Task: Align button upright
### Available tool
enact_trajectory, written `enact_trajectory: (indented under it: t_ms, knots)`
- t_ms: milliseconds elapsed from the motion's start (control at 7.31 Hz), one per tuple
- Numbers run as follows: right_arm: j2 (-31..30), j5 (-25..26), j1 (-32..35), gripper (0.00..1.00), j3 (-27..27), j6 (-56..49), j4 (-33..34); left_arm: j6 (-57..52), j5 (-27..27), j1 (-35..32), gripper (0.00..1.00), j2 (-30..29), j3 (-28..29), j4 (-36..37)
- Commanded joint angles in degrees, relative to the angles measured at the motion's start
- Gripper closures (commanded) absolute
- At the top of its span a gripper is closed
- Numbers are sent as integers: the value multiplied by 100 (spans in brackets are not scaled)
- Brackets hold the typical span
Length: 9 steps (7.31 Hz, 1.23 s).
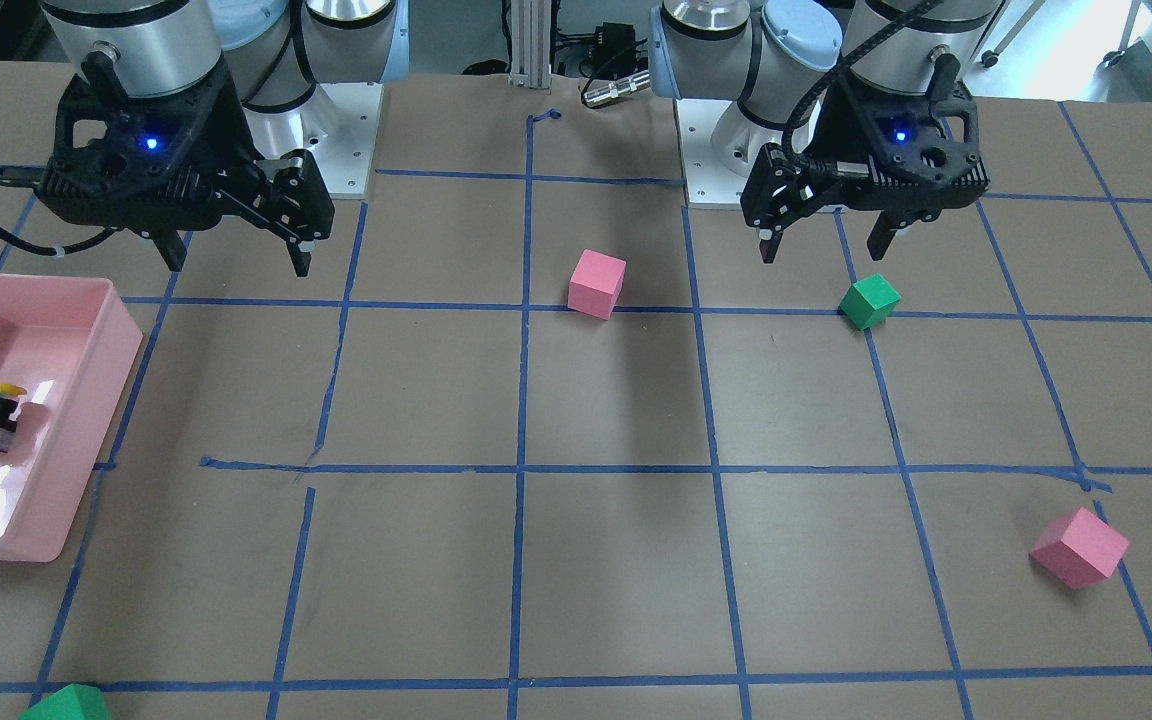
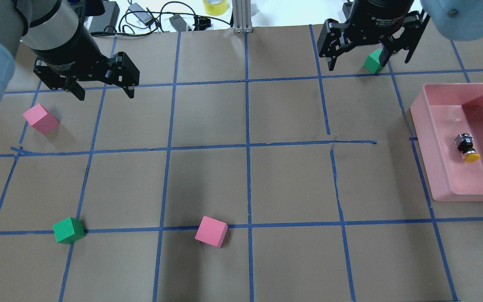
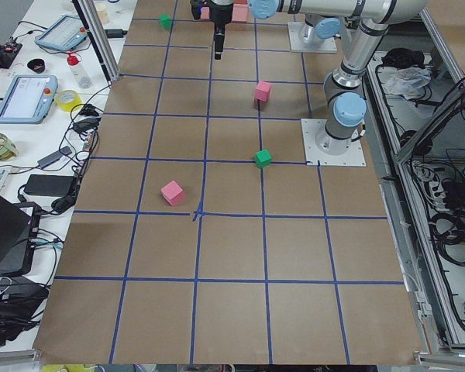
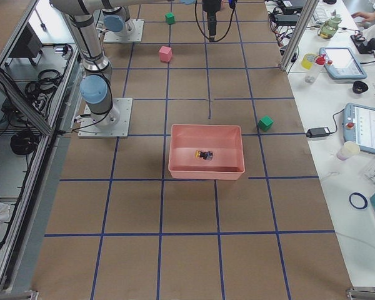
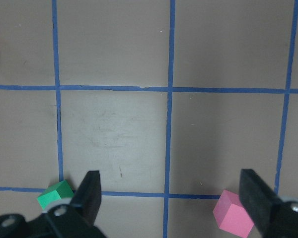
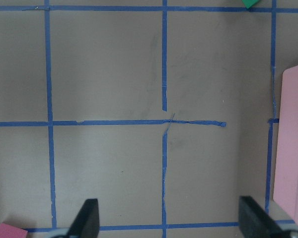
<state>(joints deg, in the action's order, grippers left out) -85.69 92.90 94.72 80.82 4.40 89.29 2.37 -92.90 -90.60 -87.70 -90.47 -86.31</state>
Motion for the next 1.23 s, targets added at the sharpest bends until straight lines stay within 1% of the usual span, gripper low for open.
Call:
enact_trajectory:
  t_ms: [0, 137, 274, 821, 958, 1095]
  knots:
    - [18, 17, 3, 0, 73, -9, -8, -9, 0, -2, 0, -2, 3, 0]
    - [9, 35, -6, 0, 152, -61, -17, 0, 0, -2, 0, -19, 3, 0]
    - [9, 9, -6, 0, 153, -70, 105, 0, -17, -2, 0, -2, 3, 0]
    - [9, 9, -6, 0, 153, -9, 123, 0, 0, -19, 0, -10, -6, 0]
    - [26, 18, -41, 0, 153, -9, 176, 0, 0, -19, 0, -10, -6, 0]
    - [44, 9, -224, 0, 83, -78, 220, 0, 0, -19, 0, -10, -6, 0]
